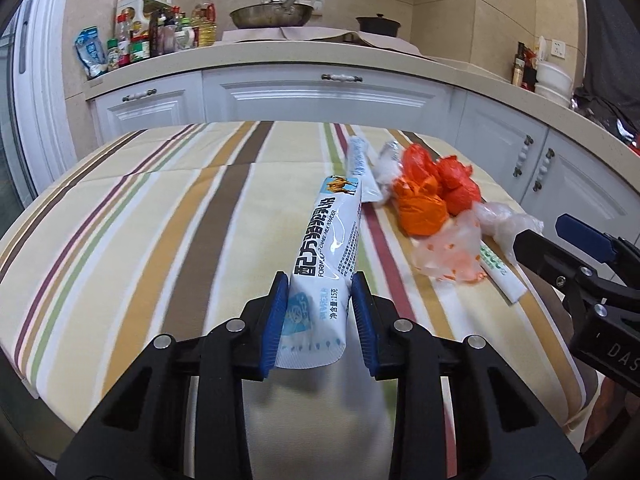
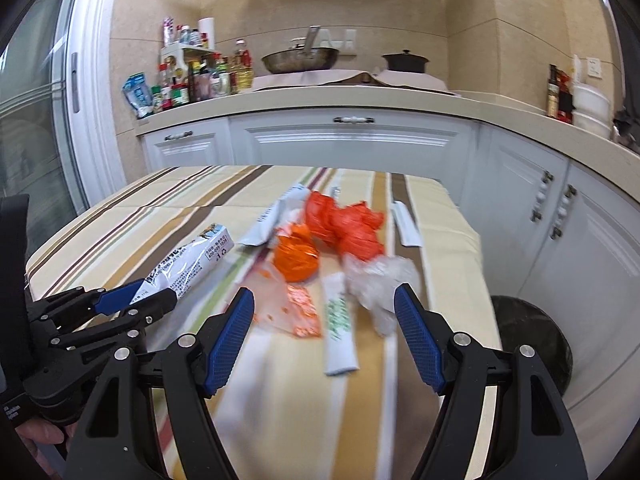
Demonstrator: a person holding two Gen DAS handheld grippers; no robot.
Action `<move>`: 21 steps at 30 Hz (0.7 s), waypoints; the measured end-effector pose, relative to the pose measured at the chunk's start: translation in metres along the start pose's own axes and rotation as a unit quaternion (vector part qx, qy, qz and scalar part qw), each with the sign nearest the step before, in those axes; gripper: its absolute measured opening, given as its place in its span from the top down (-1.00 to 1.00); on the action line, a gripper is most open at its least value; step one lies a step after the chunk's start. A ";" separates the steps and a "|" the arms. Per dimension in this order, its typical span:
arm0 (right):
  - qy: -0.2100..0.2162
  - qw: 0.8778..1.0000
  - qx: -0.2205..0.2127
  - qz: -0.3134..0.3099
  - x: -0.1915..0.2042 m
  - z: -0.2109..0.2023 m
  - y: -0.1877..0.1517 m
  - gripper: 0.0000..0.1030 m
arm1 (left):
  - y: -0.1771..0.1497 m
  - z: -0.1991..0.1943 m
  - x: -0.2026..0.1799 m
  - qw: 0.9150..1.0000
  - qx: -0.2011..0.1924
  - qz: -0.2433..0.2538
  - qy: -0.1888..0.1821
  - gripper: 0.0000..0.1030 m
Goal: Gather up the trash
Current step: 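Grasp the white snack wrapper with the left gripper, then carry the wrapper to the bin with the left gripper while the right gripper grasps a clear bag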
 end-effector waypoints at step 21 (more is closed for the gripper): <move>0.045 0.993 0.098 -0.051 0.035 0.038 -0.009 0.58 | 0.006 -0.014 0.056 0.999 0.002 -0.037 0.034 0.39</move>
Point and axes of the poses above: each gripper's, at about its wrist camera, not at the fingertips, and z roughly the way its jaws point, x to its left, y to its top, the point moved 9 cm from there along z, roughly the way its jaws point, and after that the axes turned 9 degrees about -y, right-handed, at the moved point
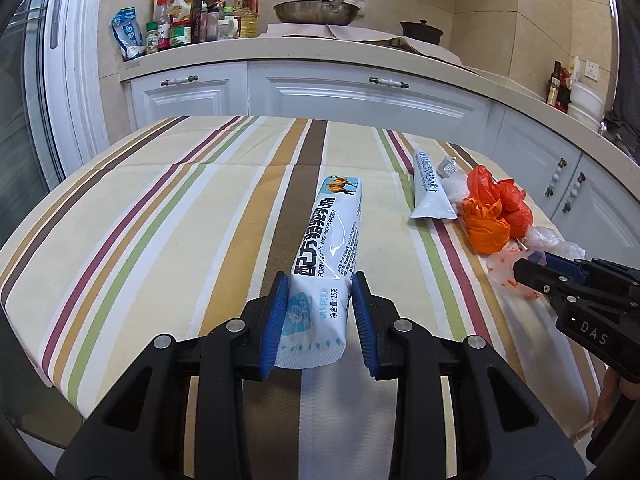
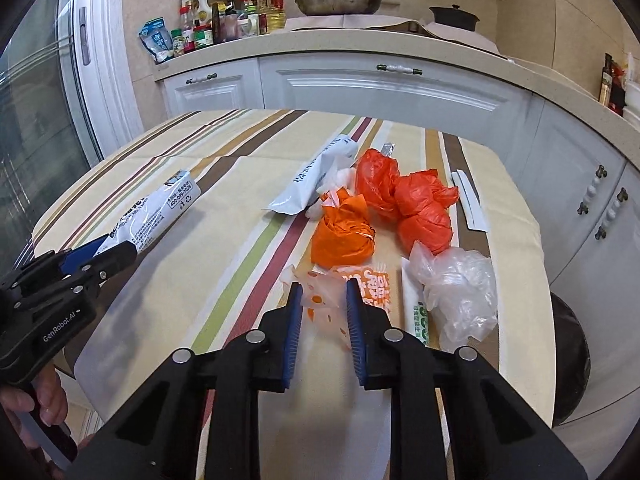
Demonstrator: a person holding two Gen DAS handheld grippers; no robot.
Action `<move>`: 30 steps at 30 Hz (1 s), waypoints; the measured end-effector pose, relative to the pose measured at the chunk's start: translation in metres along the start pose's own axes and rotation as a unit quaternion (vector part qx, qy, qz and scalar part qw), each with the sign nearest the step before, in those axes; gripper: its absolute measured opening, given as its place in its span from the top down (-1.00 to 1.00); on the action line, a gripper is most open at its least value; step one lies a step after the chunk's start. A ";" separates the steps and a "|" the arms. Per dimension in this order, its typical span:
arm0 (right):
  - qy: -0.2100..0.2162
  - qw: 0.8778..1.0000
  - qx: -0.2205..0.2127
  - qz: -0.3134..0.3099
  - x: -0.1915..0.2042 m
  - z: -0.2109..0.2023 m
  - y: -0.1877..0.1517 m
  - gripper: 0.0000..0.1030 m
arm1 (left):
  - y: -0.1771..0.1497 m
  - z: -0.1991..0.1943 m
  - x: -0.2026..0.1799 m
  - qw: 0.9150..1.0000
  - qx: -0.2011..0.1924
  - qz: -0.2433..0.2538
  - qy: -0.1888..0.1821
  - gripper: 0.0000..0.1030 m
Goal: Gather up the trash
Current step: 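Carry the wrapper to the bin with the left gripper while the right gripper grasps a clear bag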
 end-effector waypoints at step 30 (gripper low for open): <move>-0.152 0.976 -0.095 0.123 -0.186 -0.088 -0.019 0.63 | 0.035 -0.012 -0.193 0.985 -0.035 0.100 -0.136 0.39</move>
Point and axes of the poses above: each gripper's, at about its wrist camera, not at the fingertips, and z roughly the way its jaws point, x to its left, y to its top, the point moved 9 cm from there along z, roughly the way its jaws point, and after that the axes turned 9 degrees about -y, right-handed, at the moved point
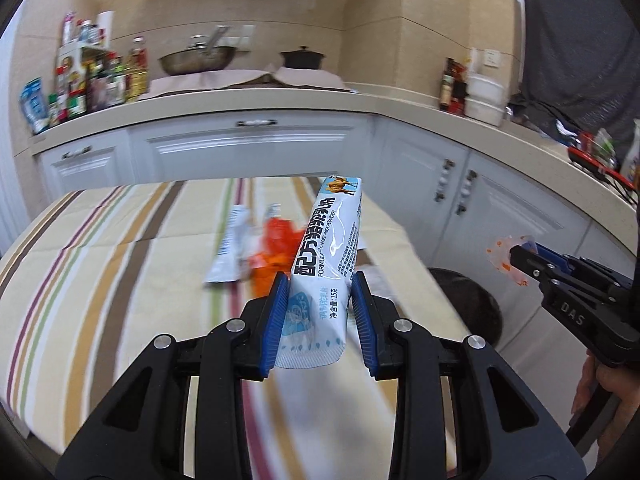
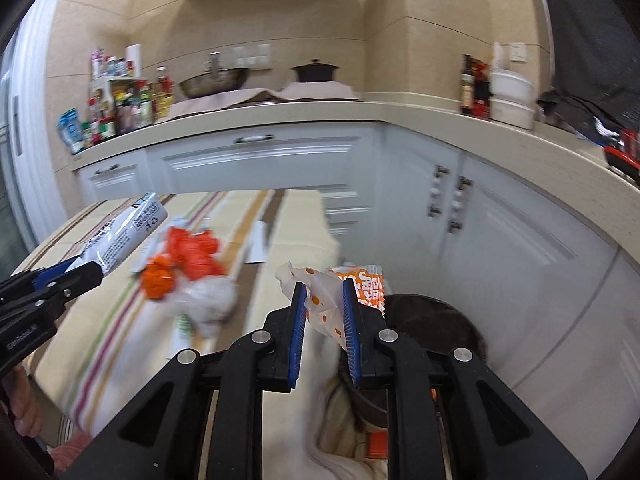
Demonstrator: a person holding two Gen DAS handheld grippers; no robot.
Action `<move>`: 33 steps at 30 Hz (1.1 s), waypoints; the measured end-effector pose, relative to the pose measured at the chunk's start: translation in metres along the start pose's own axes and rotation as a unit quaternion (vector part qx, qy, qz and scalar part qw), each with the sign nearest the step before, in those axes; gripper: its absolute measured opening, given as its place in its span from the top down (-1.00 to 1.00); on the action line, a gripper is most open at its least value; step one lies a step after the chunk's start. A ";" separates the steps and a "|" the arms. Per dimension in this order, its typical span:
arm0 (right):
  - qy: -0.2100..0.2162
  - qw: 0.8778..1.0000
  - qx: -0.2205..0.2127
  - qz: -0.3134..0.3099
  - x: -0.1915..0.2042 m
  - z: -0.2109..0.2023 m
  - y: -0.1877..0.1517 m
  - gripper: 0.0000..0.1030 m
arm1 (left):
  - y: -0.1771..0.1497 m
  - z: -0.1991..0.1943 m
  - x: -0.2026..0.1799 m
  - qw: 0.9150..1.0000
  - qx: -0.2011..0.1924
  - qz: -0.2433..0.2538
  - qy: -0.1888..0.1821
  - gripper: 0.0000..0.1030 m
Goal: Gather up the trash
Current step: 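Carry the wrapper to the bin with the left gripper while the right gripper grasps a clear bag, then open both grippers over the bin to drop the items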
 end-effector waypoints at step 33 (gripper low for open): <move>-0.061 0.991 0.048 0.113 -0.143 0.090 -0.040 0.11 | 0.004 0.154 -0.149 0.993 0.096 0.051 -0.055 -0.17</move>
Point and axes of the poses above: each gripper's, at about its wrist camera, not at the fingertips, and z roughly the way its jaws point, x to its left, y to its top, the point moved 9 cm from there along z, roughly the way its jaws point, and after that the axes turned 9 degrees about -y, right-handed, at the moved point
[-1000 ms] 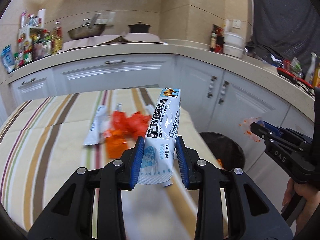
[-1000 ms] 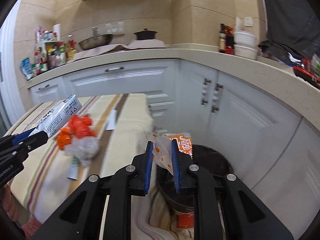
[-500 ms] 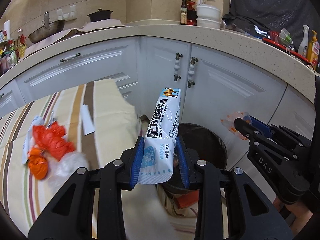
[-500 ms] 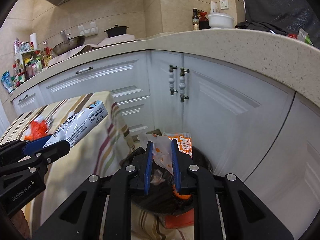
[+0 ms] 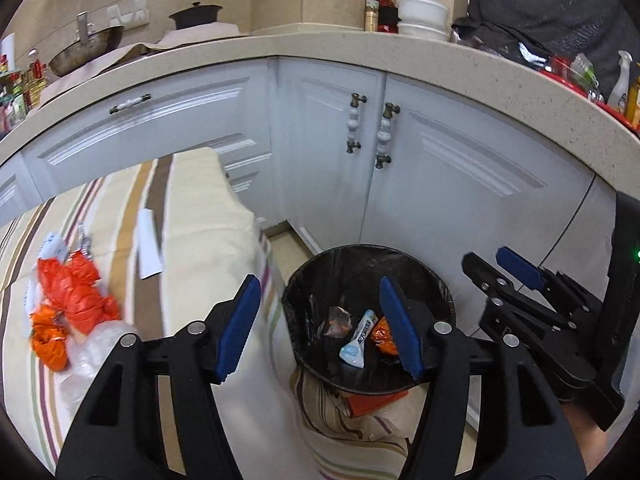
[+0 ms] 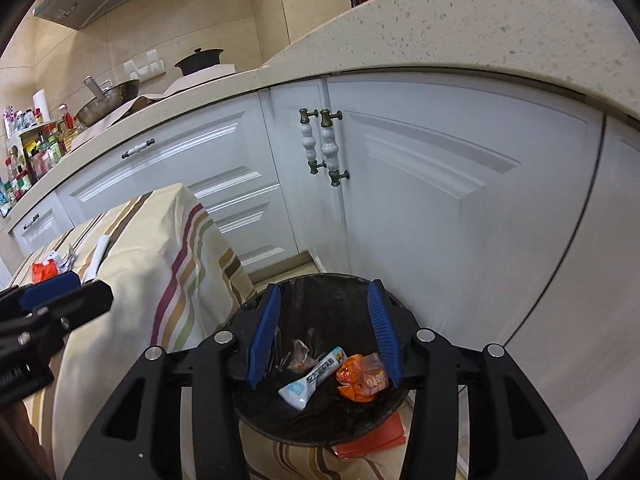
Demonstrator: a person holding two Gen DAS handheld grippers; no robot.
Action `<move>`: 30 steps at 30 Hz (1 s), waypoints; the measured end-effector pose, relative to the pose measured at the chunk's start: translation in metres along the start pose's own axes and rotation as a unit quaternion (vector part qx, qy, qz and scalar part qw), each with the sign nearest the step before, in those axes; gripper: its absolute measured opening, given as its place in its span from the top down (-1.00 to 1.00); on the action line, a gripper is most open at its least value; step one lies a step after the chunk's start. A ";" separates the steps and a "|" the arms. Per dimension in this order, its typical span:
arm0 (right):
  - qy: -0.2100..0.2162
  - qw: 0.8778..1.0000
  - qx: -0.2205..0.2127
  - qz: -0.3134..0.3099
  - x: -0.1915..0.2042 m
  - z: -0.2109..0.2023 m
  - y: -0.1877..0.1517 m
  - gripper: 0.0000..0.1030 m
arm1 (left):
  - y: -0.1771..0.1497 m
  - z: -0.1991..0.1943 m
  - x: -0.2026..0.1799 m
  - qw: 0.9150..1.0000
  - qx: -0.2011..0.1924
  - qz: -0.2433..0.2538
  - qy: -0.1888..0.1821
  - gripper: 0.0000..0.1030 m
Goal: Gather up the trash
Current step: 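Open both grippers over the bin to drop the items, then grasp the clear plastic bag with the right gripper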
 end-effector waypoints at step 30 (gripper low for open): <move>0.123 0.986 -0.030 -0.110 0.199 -0.100 -0.033 -0.08 | -0.082 -0.166 0.212 0.977 -0.056 -0.114 0.173 -0.17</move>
Point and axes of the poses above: each gripper's, at about its wrist camera, not at the fingertips, and z roughly the way its jaws point, x to its left, y to its top, the point moved 9 cm from there along z, roughly the way its jaws point, and after that the axes turned 9 degrees about -y, right-handed, at the moved point
